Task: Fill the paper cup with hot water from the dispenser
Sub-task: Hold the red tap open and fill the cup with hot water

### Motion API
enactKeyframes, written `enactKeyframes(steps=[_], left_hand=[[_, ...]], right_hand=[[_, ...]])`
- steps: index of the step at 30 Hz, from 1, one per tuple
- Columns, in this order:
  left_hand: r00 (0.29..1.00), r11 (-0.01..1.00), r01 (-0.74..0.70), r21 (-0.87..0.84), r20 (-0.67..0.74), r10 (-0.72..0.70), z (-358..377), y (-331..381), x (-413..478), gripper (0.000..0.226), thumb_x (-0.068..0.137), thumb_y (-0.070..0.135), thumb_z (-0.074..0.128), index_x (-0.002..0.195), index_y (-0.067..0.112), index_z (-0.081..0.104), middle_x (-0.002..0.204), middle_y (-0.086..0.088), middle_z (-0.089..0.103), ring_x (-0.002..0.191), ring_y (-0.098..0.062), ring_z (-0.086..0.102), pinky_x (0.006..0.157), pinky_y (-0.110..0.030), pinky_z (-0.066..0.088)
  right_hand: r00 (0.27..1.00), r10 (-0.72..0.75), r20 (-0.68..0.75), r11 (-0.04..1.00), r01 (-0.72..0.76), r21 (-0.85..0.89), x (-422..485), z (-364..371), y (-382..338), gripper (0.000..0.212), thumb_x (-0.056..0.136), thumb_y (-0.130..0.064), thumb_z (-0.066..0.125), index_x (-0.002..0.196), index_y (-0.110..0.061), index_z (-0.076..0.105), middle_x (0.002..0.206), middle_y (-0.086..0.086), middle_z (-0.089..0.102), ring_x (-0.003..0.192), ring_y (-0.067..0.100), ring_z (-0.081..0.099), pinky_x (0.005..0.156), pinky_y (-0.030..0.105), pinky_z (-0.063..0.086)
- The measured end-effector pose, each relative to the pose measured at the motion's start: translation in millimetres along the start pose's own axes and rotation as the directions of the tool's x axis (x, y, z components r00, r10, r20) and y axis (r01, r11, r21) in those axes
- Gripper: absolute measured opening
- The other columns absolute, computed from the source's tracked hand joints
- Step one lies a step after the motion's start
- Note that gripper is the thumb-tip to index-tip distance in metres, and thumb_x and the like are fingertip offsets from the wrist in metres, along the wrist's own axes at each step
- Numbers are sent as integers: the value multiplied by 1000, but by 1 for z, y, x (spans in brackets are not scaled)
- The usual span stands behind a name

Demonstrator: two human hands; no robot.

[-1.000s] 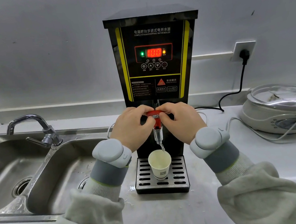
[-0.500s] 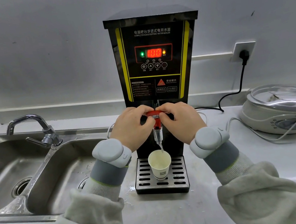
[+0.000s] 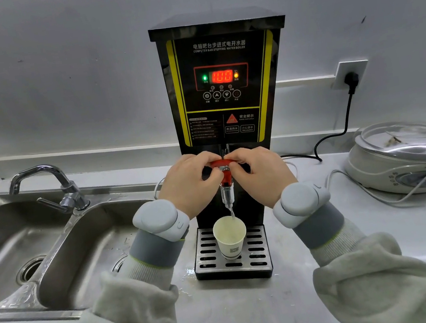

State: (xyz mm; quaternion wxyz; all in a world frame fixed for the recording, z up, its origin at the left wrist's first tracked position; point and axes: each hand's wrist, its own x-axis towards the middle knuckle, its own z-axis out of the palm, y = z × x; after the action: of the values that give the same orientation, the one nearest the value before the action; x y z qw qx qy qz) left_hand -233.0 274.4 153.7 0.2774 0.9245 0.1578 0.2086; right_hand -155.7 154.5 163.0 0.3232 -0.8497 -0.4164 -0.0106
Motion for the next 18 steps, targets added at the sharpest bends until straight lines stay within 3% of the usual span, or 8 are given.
enactKeyframes(steps=[18], left_hand=[[1000,1000,2,-6,-3,-2,1,-2,1,31,84,28,41,111,24,57,109,0,63,109,-13,47,93,-29,38]], right_hand=[[1000,-1,-17,1000,1,4,0,1,2,29,91,-24,44,113,-20,62,97,4,71,89,20,62,85,39,52]])
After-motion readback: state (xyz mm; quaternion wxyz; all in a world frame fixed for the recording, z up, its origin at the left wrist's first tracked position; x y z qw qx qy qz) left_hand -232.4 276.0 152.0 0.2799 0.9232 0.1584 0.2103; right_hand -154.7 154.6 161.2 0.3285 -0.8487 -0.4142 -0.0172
